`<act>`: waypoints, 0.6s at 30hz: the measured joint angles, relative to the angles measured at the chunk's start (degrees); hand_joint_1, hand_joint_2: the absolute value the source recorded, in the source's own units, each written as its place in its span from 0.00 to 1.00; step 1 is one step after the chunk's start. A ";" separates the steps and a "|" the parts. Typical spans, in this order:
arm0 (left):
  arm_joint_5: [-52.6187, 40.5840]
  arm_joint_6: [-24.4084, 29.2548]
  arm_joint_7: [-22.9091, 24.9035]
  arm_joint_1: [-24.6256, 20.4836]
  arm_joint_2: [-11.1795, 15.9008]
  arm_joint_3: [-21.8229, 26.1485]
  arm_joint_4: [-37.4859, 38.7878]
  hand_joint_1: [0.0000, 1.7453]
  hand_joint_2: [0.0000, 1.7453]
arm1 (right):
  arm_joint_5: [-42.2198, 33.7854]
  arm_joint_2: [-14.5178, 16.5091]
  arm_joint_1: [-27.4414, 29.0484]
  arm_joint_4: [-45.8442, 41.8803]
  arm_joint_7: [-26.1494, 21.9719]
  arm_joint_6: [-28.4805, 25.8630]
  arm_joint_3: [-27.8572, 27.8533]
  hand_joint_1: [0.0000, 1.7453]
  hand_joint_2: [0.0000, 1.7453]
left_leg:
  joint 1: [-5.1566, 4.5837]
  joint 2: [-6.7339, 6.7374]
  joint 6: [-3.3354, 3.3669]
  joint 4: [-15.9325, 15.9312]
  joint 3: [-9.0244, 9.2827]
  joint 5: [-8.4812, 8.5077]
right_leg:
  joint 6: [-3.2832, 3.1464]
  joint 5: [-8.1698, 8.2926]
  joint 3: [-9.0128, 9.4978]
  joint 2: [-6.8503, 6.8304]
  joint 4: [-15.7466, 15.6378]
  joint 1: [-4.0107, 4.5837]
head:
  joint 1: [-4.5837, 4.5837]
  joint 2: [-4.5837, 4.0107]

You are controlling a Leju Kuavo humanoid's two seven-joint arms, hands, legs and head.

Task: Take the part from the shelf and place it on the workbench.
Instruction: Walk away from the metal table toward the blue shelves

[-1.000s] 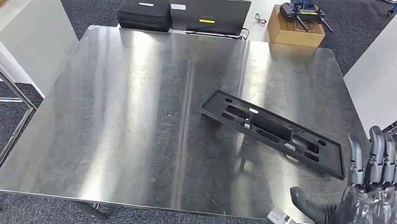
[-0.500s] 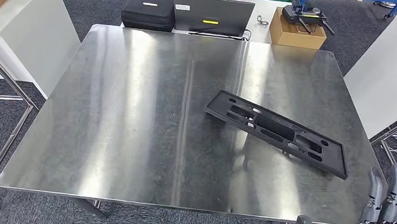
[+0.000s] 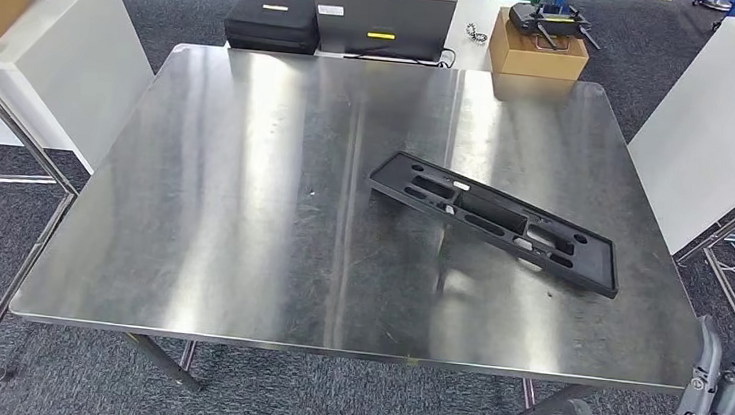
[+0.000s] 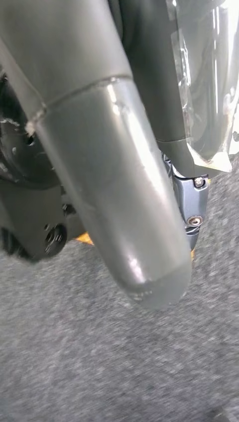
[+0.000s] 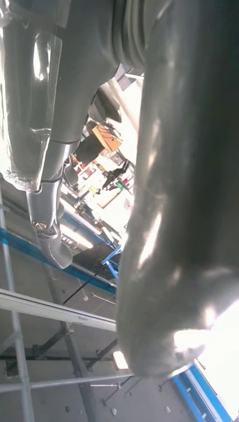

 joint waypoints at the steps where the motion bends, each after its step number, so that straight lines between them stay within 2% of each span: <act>1: 0.21 0.13 -0.14 -0.02 -0.04 0.15 0.02 0.00 0.00 | -0.89 0.68 0.15 0.04 -0.33 -0.08 -0.03 0.00 0.00 | 0.66 0.08 -0.66 -0.19 2.45 -1.26 | 0.20 0.78 -0.93 -0.09 0.27 -0.10 | -0.08 0.00; 3: 0.45 0.32 -0.29 -0.11 -0.14 0.39 0.04 0.00 0.00 | -1.85 1.71 0.28 0.10 -0.70 -0.19 -0.09 0.00 0.00 | 1.40 0.03 -1.32 -4.61 8.72 -1.32 | 1.29 2.28 -2.70 -0.19 0.91 -0.18 | -0.08 0.00; 4: 0.46 0.32 -0.30 -0.14 -0.17 0.43 0.05 0.00 0.00 | -1.90 1.95 0.27 0.11 -0.77 -0.21 -0.10 0.00 0.00 | 1.40 -0.04 -1.15 -9.17 11.88 -0.22 | 1.92 2.77 -3.18 -0.20 1.18 -0.20 | -0.11 0.00; 6: 0.46 0.32 -0.31 -0.09 -0.21 0.46 0.08 0.00 0.00 | -1.92 2.13 0.32 0.12 -0.81 -0.29 -0.12 0.00 0.00 | 0.93 -0.12 -0.15 -9.76 11.47 0.11 | 3.04 3.50 -3.58 -0.22 0.98 -0.07 | 0.03 0.00; 7: 0.48 0.33 -0.32 -0.10 -0.27 0.48 0.10 0.00 0.00 | -2.10 2.19 0.37 0.13 -0.87 -0.36 -0.12 0.00 0.00 | 0.83 0.04 0.43 -10.01 11.02 0.54 | 3.40 3.39 -3.97 -0.19 1.22 -0.15 | 0.04 0.00; 8: 0.53 0.36 -0.35 -0.12 -0.34 0.52 0.12 0.00 0.00 | -2.73 2.26 0.44 0.14 -1.06 -0.52 -0.15 0.00 0.00 | 0.75 0.19 1.16 -10.23 10.42 1.14 | 3.42 2.38 -4.65 -0.15 2.22 -0.18 | 0.17 0.00; 9: 0.62 0.40 -0.39 -0.14 -0.40 0.59 0.14 0.00 0.00 | -3.83 2.36 0.49 0.19 -1.48 -0.77 -0.22 0.00 0.00 | 0.70 0.37 1.78 -10.46 9.73 1.77 | 3.11 0.47 -5.58 -0.11 4.32 -0.21 | 0.25 0.00; 11: 0.98 0.52 -0.50 -0.13 -0.46 0.87 0.20 0.00 0.00 | -7.67 2.69 0.58 0.51 -2.94 -1.40 -0.70 0.00 0.00 | 0.43 0.65 2.51 -10.50 8.22 2.89 | 2.19 -4.78 -7.70 -0.04 11.27 -0.25 | 0.40 0.00; 12: 1.21 0.57 -0.54 -0.09 -0.48 1.06 0.25 0.00 0.00 | -9.99 2.94 0.61 0.86 -3.93 -1.63 -1.14 0.00 0.00 | 0.23 0.76 2.59 -10.47 7.50 3.44 | 2.11 -6.50 -8.34 -0.01 14.64 -0.24 | 0.42 0.00; 13: 1.45 0.62 -0.57 -0.08 -0.51 1.22 0.31 0.00 0.00 | -12.44 3.28 0.64 1.36 -5.08 -1.78 -1.71 0.00 0.00 | 0.06 0.86 2.63 -10.40 6.75 4.01 | 2.32 -7.14 -8.34 0.01 16.86 -0.20 | 0.42 0.00; 14: 1.62 0.64 -0.61 -0.07 -0.57 1.37 0.35 0.00 0.00 | -14.70 3.73 0.68 1.99 -6.34 -1.85 -2.37 0.00 0.00 | -0.09 0.91 2.63 -10.29 6.01 4.55 | 2.76 -6.58 -7.40 0.02 17.23 -0.12 | 0.43 0.00; 15: 1.86 0.70 -0.65 -0.07 -0.63 1.51 0.37 0.00 0.00 | -16.66 4.30 0.75 2.74 -7.69 -1.87 -3.15 0.00 0.00 | -0.18 0.92 2.57 -10.13 5.40 5.05 | 3.23 -5.24 -5.34 0.02 15.41 -0.02 | 0.42 0.00; 16: 2.06 0.75 -0.69 -0.08 -0.71 1.66 0.38 0.00 0.00 | -18.18 4.89 0.84 3.48 -8.92 -1.87 -3.92 0.00 0.00 | -0.25 0.90 2.45 -9.91 4.85 5.49 | 3.51 -3.89 -2.42 0.02 11.85 0.12 | 0.43 0.00; 18: 2.39 0.89 -0.85 -0.06 -0.87 1.99 0.39 0.00 0.00 | -20.04 5.97 1.06 4.76 -10.81 -1.84 -5.39 0.00 0.00 | -0.45 0.85 2.02 -9.50 4.12 6.35 | 3.13 -3.29 3.39 0.03 3.20 0.61 | 0.40 0.01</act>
